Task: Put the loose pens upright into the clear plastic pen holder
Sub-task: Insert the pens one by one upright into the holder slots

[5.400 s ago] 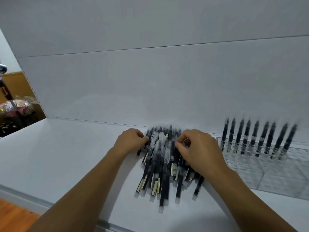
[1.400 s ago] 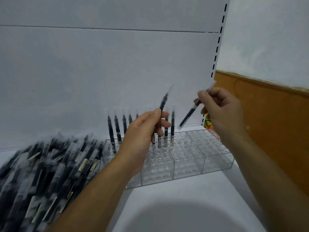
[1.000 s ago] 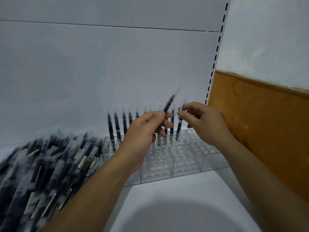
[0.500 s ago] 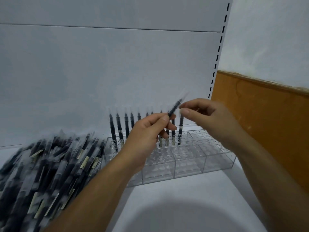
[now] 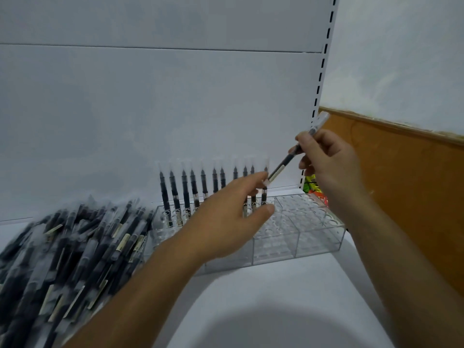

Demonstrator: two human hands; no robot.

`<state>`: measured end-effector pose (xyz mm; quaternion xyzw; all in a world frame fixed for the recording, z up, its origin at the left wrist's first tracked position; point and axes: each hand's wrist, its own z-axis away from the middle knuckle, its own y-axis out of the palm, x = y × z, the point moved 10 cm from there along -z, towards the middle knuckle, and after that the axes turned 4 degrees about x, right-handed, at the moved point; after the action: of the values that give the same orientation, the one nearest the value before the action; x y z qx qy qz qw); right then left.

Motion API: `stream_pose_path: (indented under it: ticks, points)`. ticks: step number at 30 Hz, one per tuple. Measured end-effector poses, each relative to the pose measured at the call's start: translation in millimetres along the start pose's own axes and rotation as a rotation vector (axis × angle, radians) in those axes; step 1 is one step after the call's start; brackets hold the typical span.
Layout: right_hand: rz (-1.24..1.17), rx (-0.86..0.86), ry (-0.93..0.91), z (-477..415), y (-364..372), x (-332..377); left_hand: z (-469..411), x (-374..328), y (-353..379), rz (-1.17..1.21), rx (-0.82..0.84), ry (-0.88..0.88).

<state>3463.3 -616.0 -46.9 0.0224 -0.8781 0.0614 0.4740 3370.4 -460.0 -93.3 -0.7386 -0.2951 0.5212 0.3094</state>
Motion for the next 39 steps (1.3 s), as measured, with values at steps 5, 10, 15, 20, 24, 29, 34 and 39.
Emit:
stream_pose_path:
  ticks: [5,10,15,20,24,29,34,39]
  points:
    - [0.222,0.018,-0.073,-2.5,1.1,-3.3,15.2,6.0,4.5,-0.422,0.113,-0.016]
    - [0.485,0.115,-0.114,-0.1,16.7,-9.1,32.4,18.8,14.5,-0.528,0.221,0.012]
    - [0.695,0.357,-0.013,8.7,45.1,-33.1,34.9,23.6,18.1,-0.557,0.188,0.046]
    - [0.666,0.372,0.077,6.8,38.4,-38.3,32.5,27.3,19.3,-0.544,0.157,0.079]
    - [0.740,0.383,0.084,10.8,43.3,-36.7,32.2,30.1,22.3,-0.527,0.190,0.078]
    - [0.823,0.384,0.110,19.3,39.8,-30.8,34.6,23.5,17.3,-0.515,0.163,0.065]
    - [0.890,0.292,0.072,24.6,20.6,-0.8,43.4,6.1,-12.4,-0.422,0.007,0.087]
    - [0.901,0.421,0.012,47.9,70.7,21.8,77.3,21.0,-67.8,-0.361,-0.135,0.023]
